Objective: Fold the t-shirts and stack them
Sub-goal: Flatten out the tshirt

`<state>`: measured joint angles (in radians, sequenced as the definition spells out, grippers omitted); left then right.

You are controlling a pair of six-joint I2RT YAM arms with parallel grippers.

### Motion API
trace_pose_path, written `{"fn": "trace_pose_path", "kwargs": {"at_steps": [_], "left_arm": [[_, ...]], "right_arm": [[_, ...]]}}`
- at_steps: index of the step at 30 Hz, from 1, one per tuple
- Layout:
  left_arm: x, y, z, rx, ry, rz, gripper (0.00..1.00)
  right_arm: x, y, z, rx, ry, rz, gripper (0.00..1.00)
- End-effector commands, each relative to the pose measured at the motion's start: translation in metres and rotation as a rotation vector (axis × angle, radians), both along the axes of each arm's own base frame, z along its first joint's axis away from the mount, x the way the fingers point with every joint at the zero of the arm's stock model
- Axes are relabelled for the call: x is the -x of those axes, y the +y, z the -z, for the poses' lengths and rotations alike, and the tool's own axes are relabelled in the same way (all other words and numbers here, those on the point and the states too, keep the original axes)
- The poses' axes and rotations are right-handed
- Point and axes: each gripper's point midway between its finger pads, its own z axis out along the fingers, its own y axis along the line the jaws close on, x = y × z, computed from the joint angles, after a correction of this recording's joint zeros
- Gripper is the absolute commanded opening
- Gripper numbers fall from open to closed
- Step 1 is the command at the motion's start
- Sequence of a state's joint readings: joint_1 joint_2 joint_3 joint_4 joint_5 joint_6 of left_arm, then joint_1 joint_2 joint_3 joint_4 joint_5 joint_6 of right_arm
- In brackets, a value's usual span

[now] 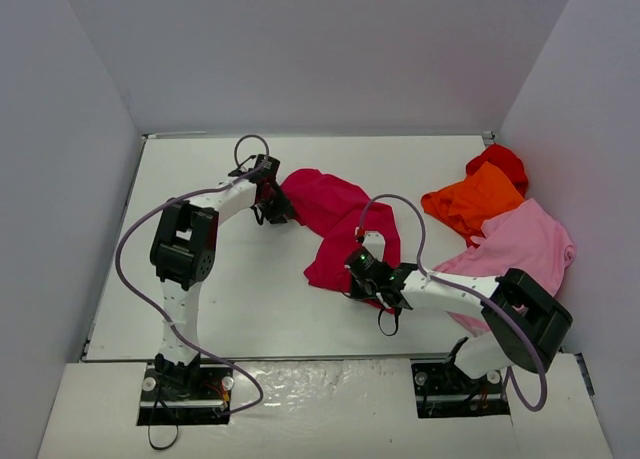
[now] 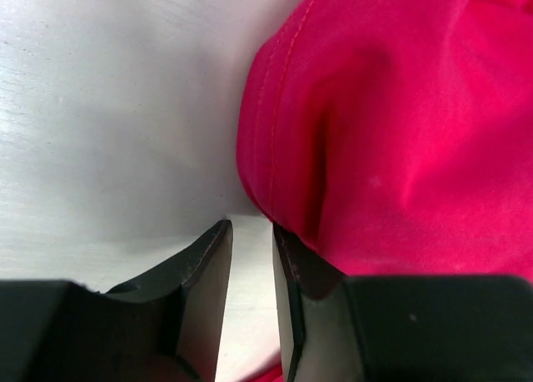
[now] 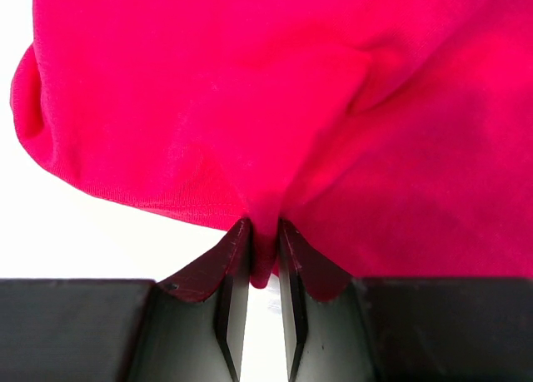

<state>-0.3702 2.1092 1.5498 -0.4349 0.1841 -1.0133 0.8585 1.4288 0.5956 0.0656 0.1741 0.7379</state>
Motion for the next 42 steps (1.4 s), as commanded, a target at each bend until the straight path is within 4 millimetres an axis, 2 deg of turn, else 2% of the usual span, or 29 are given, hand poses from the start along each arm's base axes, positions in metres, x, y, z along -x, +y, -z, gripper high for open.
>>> {"fn": "trace_pose_path", "kwargs": {"at_steps": [1, 11, 15, 19, 25, 27, 29, 36, 38, 39, 41, 42], "left_arm": [[0.025, 0.018, 0.037, -0.115, 0.123, 0.029, 0.23], [0.020, 0.023, 0.053, -0.143, 0.077, 0.012, 0.24], [0.008, 0.017, 0.065, -0.122, 0.007, 0.015, 0.32], [0.003, 0.008, 0.085, -0.085, 0.011, 0.029, 0.35], [-0.004, -0.003, 0.080, -0.055, 0.002, 0.041, 0.35], [0.004, -0.002, 0.086, -0.060, 0.054, 0.050, 0.26], [0.008, -0.001, 0.087, -0.077, 0.088, 0.068, 0.00], [0.011, 0.004, 0.076, -0.119, 0.078, 0.112, 0.00], [0.013, 0.004, 0.067, -0.114, 0.062, 0.121, 0.00], [0.015, 0.005, 0.060, -0.114, 0.053, 0.125, 0.00], [0.012, 0.010, 0.012, -0.120, -0.042, 0.127, 0.00], [0.013, 0.014, 0.004, -0.137, -0.057, 0.123, 0.00]], "right_arm": [[0.041, -0.039, 0.027, 0.140, 0.153, 0.000, 0.17], [0.044, -0.039, 0.027, 0.135, 0.153, 0.004, 0.17], [0.045, -0.039, 0.027, 0.136, 0.153, 0.012, 0.17], [0.048, -0.038, 0.027, 0.134, 0.156, 0.010, 0.17], [0.049, -0.039, 0.024, 0.138, 0.155, 0.012, 0.16], [0.048, -0.039, 0.021, 0.135, 0.149, 0.017, 0.16], [0.047, -0.038, 0.017, 0.125, 0.141, 0.020, 0.16], [0.047, -0.038, 0.013, 0.108, 0.127, 0.028, 0.16], [0.048, -0.039, 0.013, 0.109, 0.128, 0.031, 0.16], [0.048, -0.039, 0.014, 0.112, 0.127, 0.031, 0.16], [0.044, -0.039, 0.012, 0.119, 0.113, 0.029, 0.15], [0.043, -0.040, 0.012, 0.128, 0.110, 0.027, 0.15]]}}
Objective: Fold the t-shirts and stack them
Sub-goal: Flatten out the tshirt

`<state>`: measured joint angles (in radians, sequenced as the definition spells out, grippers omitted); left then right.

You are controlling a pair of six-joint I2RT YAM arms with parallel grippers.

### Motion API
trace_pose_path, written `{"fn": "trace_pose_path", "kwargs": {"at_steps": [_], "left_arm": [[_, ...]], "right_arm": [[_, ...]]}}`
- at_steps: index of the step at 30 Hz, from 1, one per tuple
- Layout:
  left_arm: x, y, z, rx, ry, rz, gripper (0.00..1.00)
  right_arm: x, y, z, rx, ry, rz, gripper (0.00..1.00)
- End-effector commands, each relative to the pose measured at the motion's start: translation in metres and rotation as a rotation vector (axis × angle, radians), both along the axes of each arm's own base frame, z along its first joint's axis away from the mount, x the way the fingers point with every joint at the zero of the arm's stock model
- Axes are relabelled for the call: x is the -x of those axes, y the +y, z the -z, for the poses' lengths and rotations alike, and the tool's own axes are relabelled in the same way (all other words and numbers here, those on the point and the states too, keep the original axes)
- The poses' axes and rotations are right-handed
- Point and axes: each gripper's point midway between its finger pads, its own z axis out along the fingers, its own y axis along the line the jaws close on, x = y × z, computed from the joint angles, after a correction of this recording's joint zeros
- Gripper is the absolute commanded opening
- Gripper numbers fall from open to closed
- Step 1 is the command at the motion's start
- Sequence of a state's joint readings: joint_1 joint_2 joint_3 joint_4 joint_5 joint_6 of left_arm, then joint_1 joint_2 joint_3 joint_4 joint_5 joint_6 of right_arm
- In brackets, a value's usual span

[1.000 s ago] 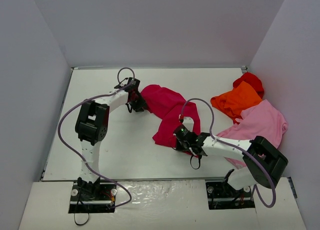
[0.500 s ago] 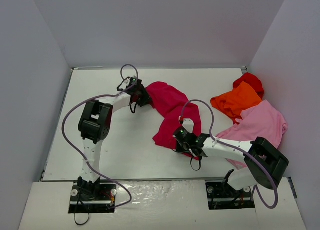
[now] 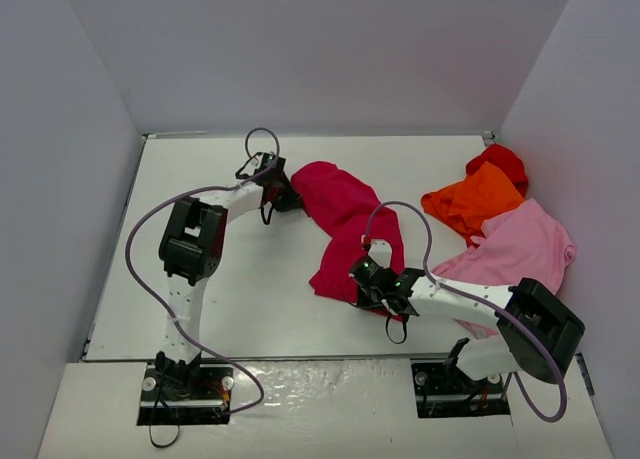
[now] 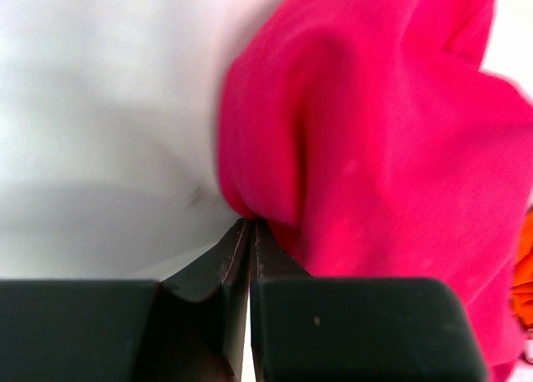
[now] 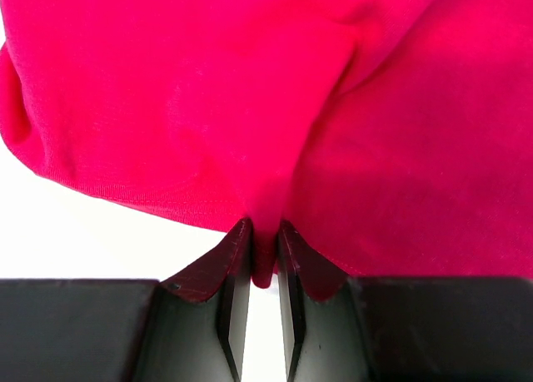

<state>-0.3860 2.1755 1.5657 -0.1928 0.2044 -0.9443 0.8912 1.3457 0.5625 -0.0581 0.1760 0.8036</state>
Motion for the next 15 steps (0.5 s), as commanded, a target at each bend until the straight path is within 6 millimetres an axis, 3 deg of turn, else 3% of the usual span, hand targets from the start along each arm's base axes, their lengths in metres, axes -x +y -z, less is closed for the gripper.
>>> {"fn": "trace_pose_path", "kwargs": {"at_steps": [1, 2, 3, 5, 7, 8, 9, 10, 11, 12, 15], "left_arm": [[0.054, 0.047, -0.016, -0.223, 0.086, 0.017, 0.00], [0.052, 0.055, -0.049, -0.247, 0.024, 0.014, 0.00], [0.058, 0.061, -0.067, -0.268, 0.005, 0.021, 0.00], [0.066, 0.082, -0.120, -0.338, -0.057, 0.023, 0.00], [0.073, 0.100, -0.157, -0.391, -0.101, 0.009, 0.00], [0.081, 0.113, -0.184, -0.412, -0.131, -0.004, 0.00], [0.085, 0.121, -0.198, -0.428, -0.149, -0.019, 0.00], [0.092, 0.131, -0.208, -0.453, -0.156, -0.033, 0.00], [0.094, 0.135, -0.223, -0.443, -0.191, -0.044, 0.00], [0.103, 0.151, -0.248, -0.446, -0.225, -0.081, 0.00], [0.120, 0.175, -0.281, -0.457, -0.265, -0.122, 0.00]], "right_arm": [[0.013, -0.024, 0.011, 0.114, 0.042, -0.003, 0.14], [0.009, -0.023, 0.008, 0.124, 0.029, -0.011, 0.13], [0.005, -0.023, 0.006, 0.134, 0.019, -0.016, 0.13], [-0.009, -0.021, -0.003, 0.165, -0.019, -0.026, 0.11], [-0.029, -0.023, -0.015, 0.203, -0.060, -0.025, 0.09], [-0.038, -0.024, -0.022, 0.214, -0.075, -0.020, 0.08], [-0.047, -0.027, -0.028, 0.224, -0.088, -0.012, 0.07], [-0.065, -0.032, -0.043, 0.231, -0.119, 0.012, 0.04], [-0.070, -0.028, -0.052, 0.224, -0.139, 0.000, 0.04], [-0.090, -0.038, -0.073, 0.206, -0.184, 0.042, 0.03], [-0.127, -0.052, -0.124, 0.187, -0.293, 0.098, 0.00]]}}
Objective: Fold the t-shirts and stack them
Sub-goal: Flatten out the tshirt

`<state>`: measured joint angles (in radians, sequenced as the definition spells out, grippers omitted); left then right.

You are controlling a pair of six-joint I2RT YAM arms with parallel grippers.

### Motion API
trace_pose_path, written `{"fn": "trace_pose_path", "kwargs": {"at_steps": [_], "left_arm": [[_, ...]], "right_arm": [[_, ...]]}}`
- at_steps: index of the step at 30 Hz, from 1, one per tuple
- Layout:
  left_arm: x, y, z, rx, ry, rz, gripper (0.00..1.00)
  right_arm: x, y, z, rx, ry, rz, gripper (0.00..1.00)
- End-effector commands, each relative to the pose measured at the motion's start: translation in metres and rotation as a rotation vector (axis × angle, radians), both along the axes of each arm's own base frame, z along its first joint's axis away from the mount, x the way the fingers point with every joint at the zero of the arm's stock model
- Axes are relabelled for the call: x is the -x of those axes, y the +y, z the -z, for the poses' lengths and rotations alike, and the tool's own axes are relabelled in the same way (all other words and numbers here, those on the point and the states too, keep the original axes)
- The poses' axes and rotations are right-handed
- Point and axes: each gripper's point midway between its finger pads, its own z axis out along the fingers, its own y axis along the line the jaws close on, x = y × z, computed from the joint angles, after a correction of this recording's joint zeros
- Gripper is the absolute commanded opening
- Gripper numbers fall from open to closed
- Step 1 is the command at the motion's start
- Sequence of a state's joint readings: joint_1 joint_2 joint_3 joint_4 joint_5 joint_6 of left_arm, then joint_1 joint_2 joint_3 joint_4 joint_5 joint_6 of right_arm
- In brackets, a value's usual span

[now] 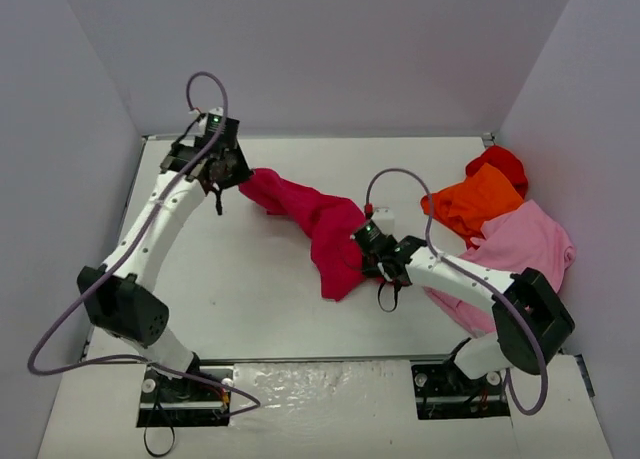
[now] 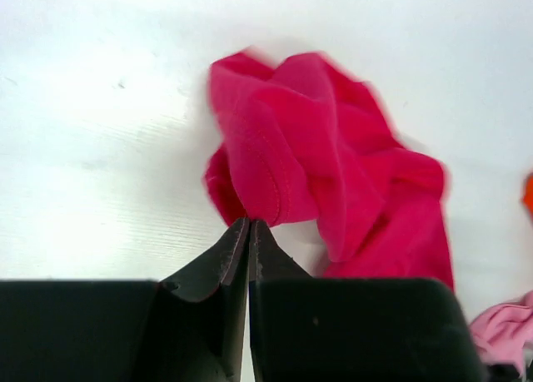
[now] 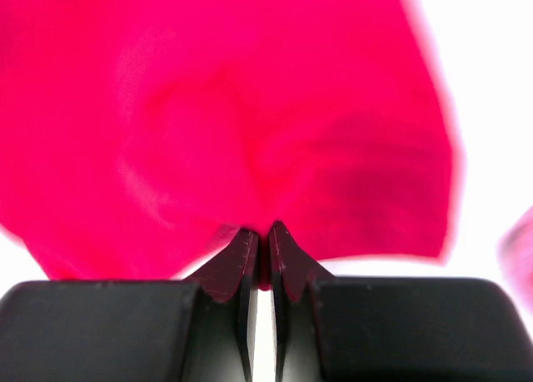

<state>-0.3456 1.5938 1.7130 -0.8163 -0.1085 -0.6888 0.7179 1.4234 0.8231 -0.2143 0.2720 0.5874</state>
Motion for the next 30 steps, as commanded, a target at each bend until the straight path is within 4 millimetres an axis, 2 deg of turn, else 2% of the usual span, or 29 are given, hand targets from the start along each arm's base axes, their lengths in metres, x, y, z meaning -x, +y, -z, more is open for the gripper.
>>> {"fn": "trace_pose_path", "kwargs": {"at_steps": [1, 4, 6, 9, 16, 19, 23, 25, 28, 30], "left_arm": [[0.042, 0.064, -0.061, -0.118, -0.061, -0.086, 0.00], [0.057, 0.084, -0.085, -0.170, -0.093, -0.115, 0.00], [0.061, 0.094, -0.100, -0.195, -0.126, -0.141, 0.00], [0.071, 0.106, -0.113, -0.229, -0.144, -0.161, 0.00], [0.095, 0.145, -0.151, -0.313, -0.222, -0.261, 0.00], [0.108, 0.163, -0.165, -0.346, -0.232, -0.313, 0.00], [0.125, 0.166, -0.198, -0.320, -0.333, -0.321, 0.00], [0.137, 0.164, -0.213, -0.291, -0.402, -0.307, 0.00], [0.152, 0.162, -0.228, -0.264, -0.476, -0.287, 0.00], [0.173, 0.165, -0.242, -0.255, -0.537, -0.291, 0.00]], "right_arm": [[-0.062, -0.030, -0.095, 0.025, -0.234, 0.057, 0.00], [-0.093, -0.044, -0.153, 0.023, -0.351, 0.093, 0.00], [-0.106, -0.062, -0.173, 0.059, -0.389, 0.124, 0.00], [-0.123, -0.083, -0.215, 0.065, -0.471, 0.188, 0.00], [-0.130, -0.130, -0.296, 0.066, -0.660, 0.405, 0.00], [-0.126, -0.132, -0.335, 0.008, -0.744, 0.435, 0.00], [-0.111, -0.125, -0.374, -0.101, -0.822, 0.400, 0.00], [-0.094, -0.128, -0.397, -0.141, -0.875, 0.394, 0.00], [-0.073, -0.134, -0.418, -0.173, -0.926, 0.391, 0.00], [-0.051, -0.141, -0.435, -0.204, -0.966, 0.395, 0.00]]}}
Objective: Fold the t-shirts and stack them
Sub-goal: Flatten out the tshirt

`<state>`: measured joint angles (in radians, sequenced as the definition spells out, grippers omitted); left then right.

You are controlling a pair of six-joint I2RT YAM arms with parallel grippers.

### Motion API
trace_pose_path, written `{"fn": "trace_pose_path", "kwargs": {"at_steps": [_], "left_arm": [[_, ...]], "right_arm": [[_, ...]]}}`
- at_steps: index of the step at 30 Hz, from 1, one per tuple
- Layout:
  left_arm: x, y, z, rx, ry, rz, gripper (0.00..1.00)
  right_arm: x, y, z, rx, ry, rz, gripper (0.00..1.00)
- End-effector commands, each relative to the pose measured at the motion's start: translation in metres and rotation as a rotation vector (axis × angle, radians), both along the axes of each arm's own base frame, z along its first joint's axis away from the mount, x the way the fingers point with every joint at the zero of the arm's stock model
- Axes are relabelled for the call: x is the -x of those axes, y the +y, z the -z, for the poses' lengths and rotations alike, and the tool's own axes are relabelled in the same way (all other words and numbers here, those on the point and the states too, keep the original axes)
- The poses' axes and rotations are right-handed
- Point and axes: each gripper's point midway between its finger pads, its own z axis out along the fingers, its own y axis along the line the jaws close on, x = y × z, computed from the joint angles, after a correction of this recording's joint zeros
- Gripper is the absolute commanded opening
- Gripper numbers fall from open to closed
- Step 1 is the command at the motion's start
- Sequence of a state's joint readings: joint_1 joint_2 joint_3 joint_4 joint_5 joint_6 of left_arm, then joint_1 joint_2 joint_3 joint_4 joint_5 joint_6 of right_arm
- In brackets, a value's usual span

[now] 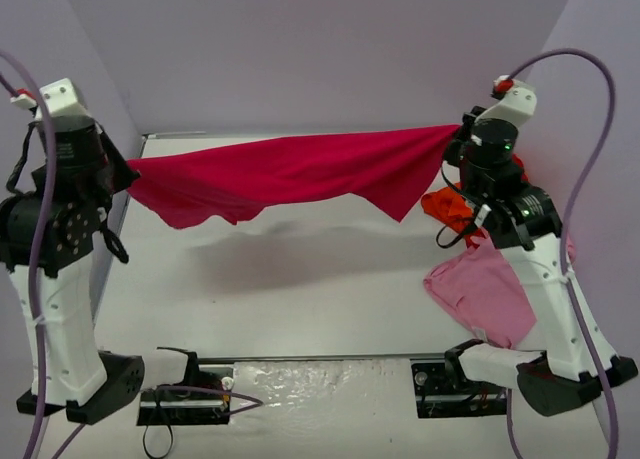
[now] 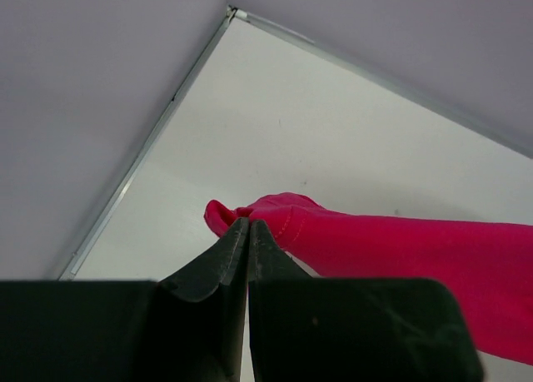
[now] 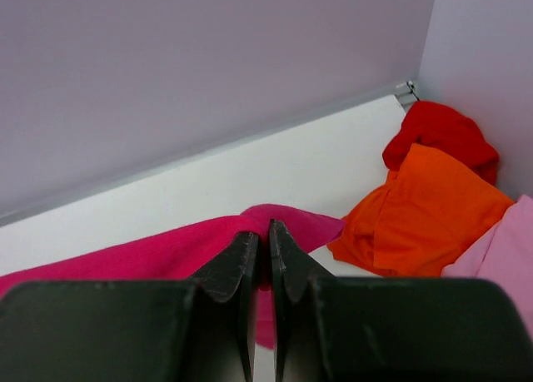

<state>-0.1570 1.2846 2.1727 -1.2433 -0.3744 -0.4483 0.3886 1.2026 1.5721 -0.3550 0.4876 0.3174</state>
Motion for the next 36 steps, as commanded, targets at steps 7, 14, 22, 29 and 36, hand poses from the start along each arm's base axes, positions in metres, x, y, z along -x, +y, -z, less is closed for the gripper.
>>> {"fn": "trace_pose_path", "kwargs": {"at_steps": [7, 14, 22, 29, 36], "left_arm": [[0.076, 0.023, -0.067, -0.033, -0.253, -0.035, 0.00], [0.022, 0.011, -0.024, -0.063, -0.056, 0.006, 0.00], [-0.047, -0.014, 0.053, -0.046, 0.132, 0.084, 0.00], [-0.106, -0.017, 0.145, -0.049, 0.297, 0.082, 0.00], [-0.119, -0.007, 0.156, -0.024, 0.289, 0.079, 0.97]], "right_arm": [[0.073, -0.029, -0.082, -0.118, -0.233, 0.005, 0.00], [0.044, -0.016, -0.046, -0.065, -0.114, 0.000, 0.00], [0.001, 0.006, 0.027, -0.009, 0.063, -0.022, 0.00], [-0.052, 0.025, 0.103, 0.071, 0.173, -0.033, 0.03], [-0.097, 0.036, 0.137, 0.097, 0.184, 0.004, 0.62]]}}
